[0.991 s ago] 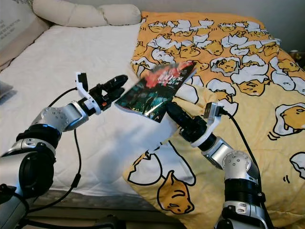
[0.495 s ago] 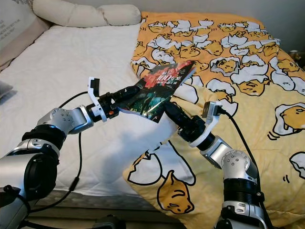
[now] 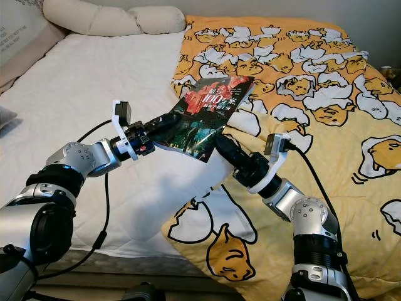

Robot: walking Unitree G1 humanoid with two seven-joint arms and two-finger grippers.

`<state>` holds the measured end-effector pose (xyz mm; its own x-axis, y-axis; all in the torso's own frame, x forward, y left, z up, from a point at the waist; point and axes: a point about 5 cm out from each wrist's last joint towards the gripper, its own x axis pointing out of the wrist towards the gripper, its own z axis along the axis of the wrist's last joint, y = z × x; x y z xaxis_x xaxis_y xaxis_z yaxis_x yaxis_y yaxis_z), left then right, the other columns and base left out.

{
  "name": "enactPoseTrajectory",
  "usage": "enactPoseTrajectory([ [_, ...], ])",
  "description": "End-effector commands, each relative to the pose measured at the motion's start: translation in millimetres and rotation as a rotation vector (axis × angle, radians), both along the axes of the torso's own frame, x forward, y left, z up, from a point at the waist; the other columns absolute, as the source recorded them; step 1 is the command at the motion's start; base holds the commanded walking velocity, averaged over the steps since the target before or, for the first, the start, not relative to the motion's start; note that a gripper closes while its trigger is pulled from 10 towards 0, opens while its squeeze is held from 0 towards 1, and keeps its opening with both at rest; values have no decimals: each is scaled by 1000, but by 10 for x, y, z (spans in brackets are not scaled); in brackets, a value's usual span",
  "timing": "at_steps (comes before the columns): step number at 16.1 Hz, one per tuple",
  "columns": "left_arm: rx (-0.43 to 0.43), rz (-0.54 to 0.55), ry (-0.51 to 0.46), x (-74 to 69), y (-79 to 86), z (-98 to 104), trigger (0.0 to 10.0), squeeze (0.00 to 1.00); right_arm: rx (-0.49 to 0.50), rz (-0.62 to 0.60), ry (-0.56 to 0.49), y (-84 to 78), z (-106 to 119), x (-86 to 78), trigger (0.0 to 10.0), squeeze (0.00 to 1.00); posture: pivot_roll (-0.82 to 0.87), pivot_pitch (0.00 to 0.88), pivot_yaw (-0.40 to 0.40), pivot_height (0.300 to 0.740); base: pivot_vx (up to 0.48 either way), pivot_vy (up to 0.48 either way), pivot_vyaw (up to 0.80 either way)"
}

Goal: Clean up the room

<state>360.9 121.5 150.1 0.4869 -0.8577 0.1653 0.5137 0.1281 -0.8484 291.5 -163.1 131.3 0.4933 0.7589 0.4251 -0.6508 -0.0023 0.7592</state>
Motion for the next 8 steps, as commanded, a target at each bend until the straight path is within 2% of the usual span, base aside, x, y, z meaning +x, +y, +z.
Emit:
enactPoseTrajectory([
  [1,15,-13,-26,0,16,26,0,0,7,16,-51,17,87,12,0,0,52,0,53,740,0,0,0],
  [8,-50,16,-54,3,119,76,0,0,-5,14,-55,19,82,21,0,0,57,0,52,740,0,0,0],
])
